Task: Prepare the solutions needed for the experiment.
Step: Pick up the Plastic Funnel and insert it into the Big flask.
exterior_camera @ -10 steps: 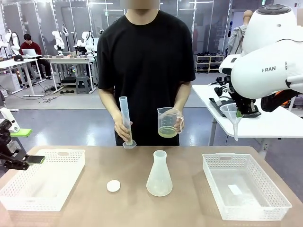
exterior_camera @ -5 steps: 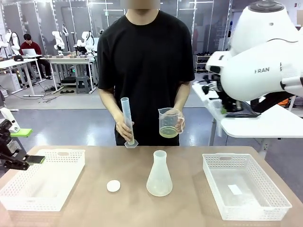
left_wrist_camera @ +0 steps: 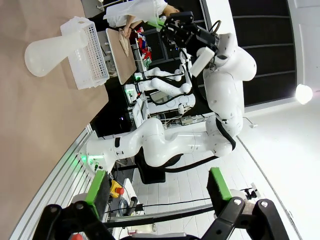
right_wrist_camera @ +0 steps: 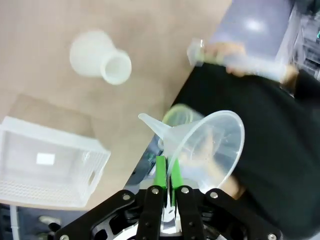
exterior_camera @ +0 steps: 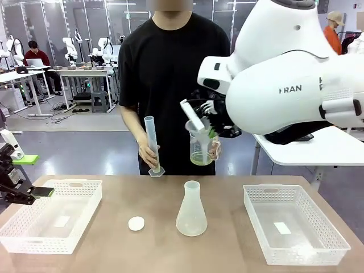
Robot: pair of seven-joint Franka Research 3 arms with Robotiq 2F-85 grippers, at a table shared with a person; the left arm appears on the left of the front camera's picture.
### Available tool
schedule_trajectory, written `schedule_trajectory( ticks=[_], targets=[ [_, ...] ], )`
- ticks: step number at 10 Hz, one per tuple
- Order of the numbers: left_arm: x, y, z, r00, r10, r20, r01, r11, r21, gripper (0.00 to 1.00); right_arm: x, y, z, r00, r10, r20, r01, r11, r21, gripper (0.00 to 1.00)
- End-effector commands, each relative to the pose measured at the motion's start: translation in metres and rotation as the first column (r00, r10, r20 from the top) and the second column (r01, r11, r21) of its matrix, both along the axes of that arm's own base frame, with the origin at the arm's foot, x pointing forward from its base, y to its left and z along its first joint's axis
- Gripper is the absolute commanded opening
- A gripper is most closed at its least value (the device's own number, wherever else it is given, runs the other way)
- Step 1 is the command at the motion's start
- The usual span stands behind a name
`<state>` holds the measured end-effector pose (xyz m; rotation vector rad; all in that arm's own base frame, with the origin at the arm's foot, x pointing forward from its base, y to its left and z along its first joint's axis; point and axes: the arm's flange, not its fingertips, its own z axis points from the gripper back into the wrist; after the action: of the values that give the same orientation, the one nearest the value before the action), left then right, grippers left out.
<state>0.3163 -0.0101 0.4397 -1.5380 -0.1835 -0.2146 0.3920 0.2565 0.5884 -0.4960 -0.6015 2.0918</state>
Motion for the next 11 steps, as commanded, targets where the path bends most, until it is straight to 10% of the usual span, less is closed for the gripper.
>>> schedule_trajectory(
  ticks=[1, 11],
  targets=[
    [-0.001, 0.0, 0.002, 1.0, -0.001, 0.006, 0.001, 1.0, -0.004, 1.0, -0.006, 0.0, -0.006, 0.99, 0.141, -0.011, -0.14, 0.99, 0.026, 0.04],
    [-0.001, 0.0, 0.002, 1.0, -0.001, 0.006, 0.001, 1.0, -0.004, 1.0, -0.026, 0.0, -0.031, 0.989, 0.146, -0.032, -0.143, 0.986, 0.088, 0.04]
  ],
)
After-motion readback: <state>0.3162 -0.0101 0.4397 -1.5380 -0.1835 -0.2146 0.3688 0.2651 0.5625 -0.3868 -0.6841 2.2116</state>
